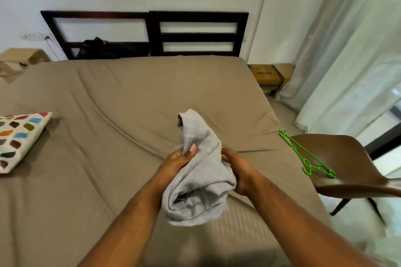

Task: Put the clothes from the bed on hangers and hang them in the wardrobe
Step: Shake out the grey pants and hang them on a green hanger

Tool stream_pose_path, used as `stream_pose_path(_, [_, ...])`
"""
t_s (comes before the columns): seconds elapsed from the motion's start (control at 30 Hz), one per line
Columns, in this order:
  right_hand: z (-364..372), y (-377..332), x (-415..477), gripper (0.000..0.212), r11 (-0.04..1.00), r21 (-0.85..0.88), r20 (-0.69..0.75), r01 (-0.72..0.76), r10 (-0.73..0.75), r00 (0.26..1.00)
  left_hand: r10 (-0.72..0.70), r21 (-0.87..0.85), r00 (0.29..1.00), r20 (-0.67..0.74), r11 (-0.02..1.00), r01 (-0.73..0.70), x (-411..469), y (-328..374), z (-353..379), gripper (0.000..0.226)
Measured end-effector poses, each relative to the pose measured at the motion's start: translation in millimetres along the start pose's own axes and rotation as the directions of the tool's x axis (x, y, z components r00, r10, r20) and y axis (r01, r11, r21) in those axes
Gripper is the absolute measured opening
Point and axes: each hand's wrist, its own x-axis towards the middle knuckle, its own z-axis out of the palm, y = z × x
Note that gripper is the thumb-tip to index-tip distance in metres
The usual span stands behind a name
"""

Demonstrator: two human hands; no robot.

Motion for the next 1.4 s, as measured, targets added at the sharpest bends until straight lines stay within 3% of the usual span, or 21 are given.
stream_pose_path(0.1, [19.4, 5.8, -0.6, 0.040, 0.998, 0.069, -0.084, 0.011, -0.005, 0.996, -0.062, 0.122, 0.994, 0.090, 0.991, 0.051, -10.1, 6.4, -30.2, 0.031])
stream_pose_path(0.2, [28.5, -4.1, -4.9, 0.034, 0.980, 0.164, -0.169, 0.111, -0.082, 0.982, -0.175, 0.505, 0.969, 0.174, 0.861, 0.065, -9.0, 9.9, -74.5, 0.028])
stream_pose_path(0.27, [33.8, -13.6, -13.4, 0.024, 0.973, 0.168, -0.254, 0.160, -0.114, 0.960, -0.245, 0.713, 0.966, 0.087, 0.692, 0.112, -3.8, 6.6, -98.3, 0.026])
stream_pose_path(0.33, [42.7, -16.3, -18.5, 0.025, 0.976, 0.119, -0.347, 0.184, -0.133, 0.929, -0.273, 0.800, 0.960, -0.056, 0.564, 0.207, 0.3, -3.7, -111.4, 0.034])
stream_pose_path(0.4, [48.7, -10.9, -17.7, 0.056, 0.937, -0.087, -0.282, 0.339, -0.349, 0.894, -0.195, 0.791, 0.961, -0.197, 0.547, 0.273, 4.1, -13.6, -111.1, 0.049])
stream_pose_path(0.43, [52.6, -7.7, -22.2, 0.071, 0.858, -0.257, -0.177, 0.444, -0.493, 0.852, -0.123, 0.757, 0.968, -0.218, 0.604, 0.248, 7.2, -17.2, -109.5, 0.057])
stream_pose_path(0.5, [60.0, -0.5, -29.9, 0.082, 0.538, -0.570, 0.186, 0.621, -0.651, 0.736, -0.049, 0.550, 0.984, -0.170, 0.824, 0.136, 13.6, -16.4, -102.0, 0.064])
stream_pose_path(0.57, [73.2, 6.1, -41.9, 0.091, 0.248, -0.662, 0.514, 0.708, -0.538, 0.669, -0.126, 0.252, 0.990, -0.064, 0.958, 0.138, 19.0, -9.6, -91.5, 0.065])
stream_pose_path(0.63, [86.4, 15.2, -47.2, 0.102, 0.038, -0.667, 0.664, 0.744, -0.423, 0.616, -0.235, 0.136, 0.972, 0.025, 0.964, 0.229, 23.4, -2.3, -83.2, 0.068])
stream_pose_path(0.67, [89.1, 20.6, -46.8, 0.105, -0.003, -0.666, 0.690, 0.746, -0.383, 0.614, -0.258, 0.113, 0.966, 0.036, 0.961, 0.252, 25.2, -0.3, -79.2, 0.069])
stream_pose_path(0.73, [89.8, 27.3, -41.8, 0.102, 0.024, -0.677, 0.692, 0.735, -0.318, 0.648, -0.210, 0.052, 0.978, 0.007, 0.976, 0.209, 29.4, 0.7, -68.3, 0.053])
stream_pose_path(0.8, [88.0, 25.5, -45.1, 0.092, 0.095, -0.692, 0.664, 0.715, -0.304, 0.683, -0.097, 0.119, 0.989, -0.108, 0.987, 0.110, 36.4, -4.2, -60.7, 0.030])
stream_pose_path(0.87, [79.4, 17.9, -44.1, 0.073, 0.171, -0.699, 0.579, 0.694, -0.435, 0.690, -0.027, 0.169, 0.987, -0.161, 0.984, 0.055, 42.2, -9.3, -57.3, 0.022])
stream_pose_path(0.97, [57.0, 0.5, -27.4, 0.032, 0.348, -0.608, 0.284, 0.714, -0.744, 0.605, 0.026, 0.121, 0.984, -0.176, 0.993, -0.005, 48.0, -11.8, -58.7, 0.021])
stream_pose_path(1.03, [37.7, -14.8, -15.0, 0.033, 0.289, -0.671, 0.154, 0.683, -0.846, 0.510, 0.039, 0.021, 0.993, -0.109, 0.999, -0.037, 47.8, -6.3, -55.6, 0.038])
stream_pose_path(1.1, [15.8, -27.6, -6.9, 0.053, 0.173, -0.780, 0.211, 0.601, -0.832, 0.513, 0.069, -0.033, 0.997, -0.018, 0.997, -0.070, 43.9, 6.2, -48.8, 0.032])
stream_pose_path(1.2, [-20.3, -36.6, 9.7, 0.091, 0.035, -0.905, 0.328, 0.424, -0.576, 0.749, 0.122, -0.068, 0.989, 0.079, 0.991, -0.117, 41.2, 33.5, -39.0, 0.027])
stream_pose_path(1.27, [-35.6, -35.8, 23.8, 0.100, -0.064, -0.944, 0.319, 0.324, -0.432, 0.844, 0.149, -0.056, 0.982, 0.119, 0.988, -0.143, 38.4, 54.0, -32.1, 0.027])
stream_pose_path(1.33, [-38.0, -36.1, 32.5, 0.096, -0.100, -0.953, 0.299, 0.286, -0.465, 0.834, 0.182, 0.017, 0.968, 0.175, 0.982, -0.188, 38.1, 73.5, -26.1, 0.044])
stream_pose_path(1.4, [-37.8, -45.1, 42.4, 0.063, -0.169, -0.953, 0.301, 0.250, -0.605, 0.737, 0.183, 0.116, 0.965, 0.186, 0.972, -0.206, 42.3, 93.1, -28.0, 0.047])
